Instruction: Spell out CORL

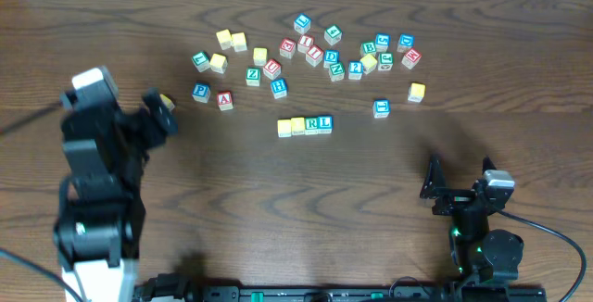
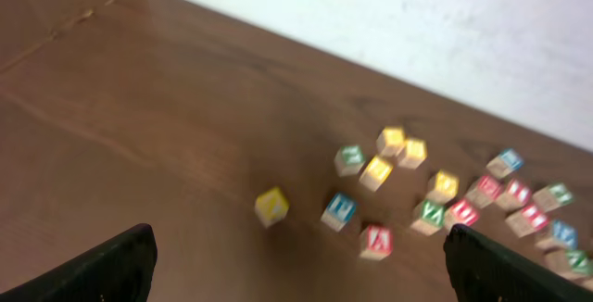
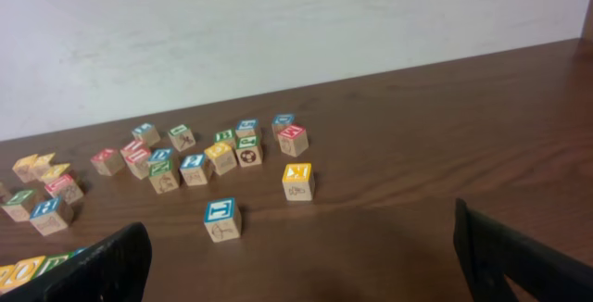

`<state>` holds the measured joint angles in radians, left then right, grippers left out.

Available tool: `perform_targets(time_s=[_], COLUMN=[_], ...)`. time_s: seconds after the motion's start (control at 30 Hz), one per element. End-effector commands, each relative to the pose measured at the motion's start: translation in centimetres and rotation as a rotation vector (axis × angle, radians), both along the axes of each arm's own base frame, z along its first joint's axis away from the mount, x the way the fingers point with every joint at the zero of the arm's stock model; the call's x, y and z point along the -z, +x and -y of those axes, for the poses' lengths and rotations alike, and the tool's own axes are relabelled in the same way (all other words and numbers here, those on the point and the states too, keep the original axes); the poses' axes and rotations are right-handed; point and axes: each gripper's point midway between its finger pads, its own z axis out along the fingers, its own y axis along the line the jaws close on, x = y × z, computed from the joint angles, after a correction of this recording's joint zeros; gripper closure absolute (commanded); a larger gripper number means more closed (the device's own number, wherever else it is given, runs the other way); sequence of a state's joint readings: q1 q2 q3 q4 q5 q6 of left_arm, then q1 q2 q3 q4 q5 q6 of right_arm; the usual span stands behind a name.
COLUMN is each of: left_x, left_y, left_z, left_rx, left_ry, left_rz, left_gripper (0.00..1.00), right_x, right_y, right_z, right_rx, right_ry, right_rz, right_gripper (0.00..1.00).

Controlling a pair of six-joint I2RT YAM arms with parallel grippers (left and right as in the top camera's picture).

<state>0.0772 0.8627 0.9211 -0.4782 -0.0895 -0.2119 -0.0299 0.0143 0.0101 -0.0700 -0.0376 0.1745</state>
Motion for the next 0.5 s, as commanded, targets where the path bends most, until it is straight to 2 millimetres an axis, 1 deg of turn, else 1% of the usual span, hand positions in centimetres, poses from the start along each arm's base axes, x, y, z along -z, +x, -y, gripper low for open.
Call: perform_targets(time_s=[0.0,0.07,0.17,0.3,0.37,0.47], left_x=[3.0,3.8,5.0,5.9,6.1,6.9], left_y=[-2.7,-3.6,-4.4,-4.8,-5.0,-5.3], left_z=[-0.5,-0.4,-0.1,1.0,1.2,1.2], left_rx=[-0.03,-0.029,-0.007,0.081,0.099,0.104], left_ry=[0.02,0.026,0.048,0.128,0.179,0.214], left_rz=[0.008,0.092,0.178,0.295,0.359,0.398], left_gripper=[0.02,0.02,0.02,0.02,0.03,0.02], right_x=[0.0,0.0,0.0,0.0,0.0,0.0], right_y=[0.0,0.0,0.0,0.0,0.0,0.0], right_z=[0.3,0.3,0.3,0.3,0.3,0.3], right_rx=[0.009,0.009,0.009,0.009,0.009,0.009], right_ry=[-0.008,-0.007,-0.008,-0.008,-0.008,-0.008], right_rz=[0.003,0.003,0.003,0.004,0.003,0.003], right_gripper=[0.01,0.01,0.01,0.01,0.01,0.01])
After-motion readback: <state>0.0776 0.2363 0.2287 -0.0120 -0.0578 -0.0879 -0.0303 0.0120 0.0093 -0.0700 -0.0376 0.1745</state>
